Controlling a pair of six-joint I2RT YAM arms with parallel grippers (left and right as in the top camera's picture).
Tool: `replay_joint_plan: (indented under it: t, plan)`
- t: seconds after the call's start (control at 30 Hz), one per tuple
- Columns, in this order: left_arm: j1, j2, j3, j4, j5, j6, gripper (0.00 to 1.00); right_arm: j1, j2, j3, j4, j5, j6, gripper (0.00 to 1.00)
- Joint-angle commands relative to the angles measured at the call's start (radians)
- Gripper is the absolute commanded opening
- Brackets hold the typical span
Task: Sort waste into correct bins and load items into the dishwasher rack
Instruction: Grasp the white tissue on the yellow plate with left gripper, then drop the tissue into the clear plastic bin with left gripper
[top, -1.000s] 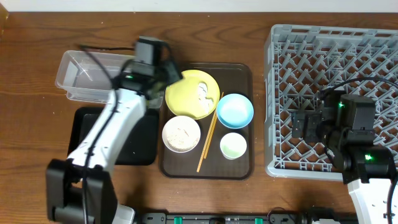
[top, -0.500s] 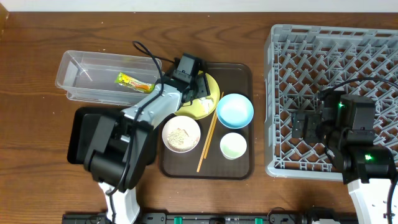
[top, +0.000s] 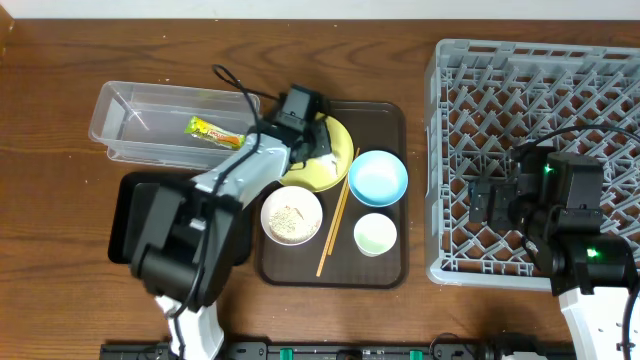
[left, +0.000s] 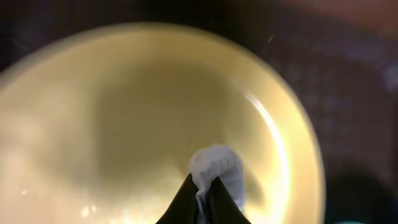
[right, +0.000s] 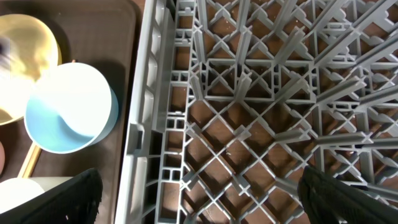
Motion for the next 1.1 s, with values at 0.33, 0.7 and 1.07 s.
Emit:
replay_joint_plan:
  t: [0.33, 0.7, 1.07]
  plan:
    - [0.278, -0.322, 0.008, -0.092, -0.051, 0.017, 0.08, 0.01, -0.003, 0.022, -0.006, -0.004, 0.002, 0.99]
    - [0.407, -0.291, 0.008, -0.173, -0.069, 0.04, 0.49, 0.01, -0.003, 0.022, -0.008, -0.004, 0.002, 0.99]
    - [0.286, -0.388, 0.008, -0.389, -0.002, 0.084, 0.52, 0.01, -0.003, 0.022, -0.008, -0.004, 0.002, 0.99]
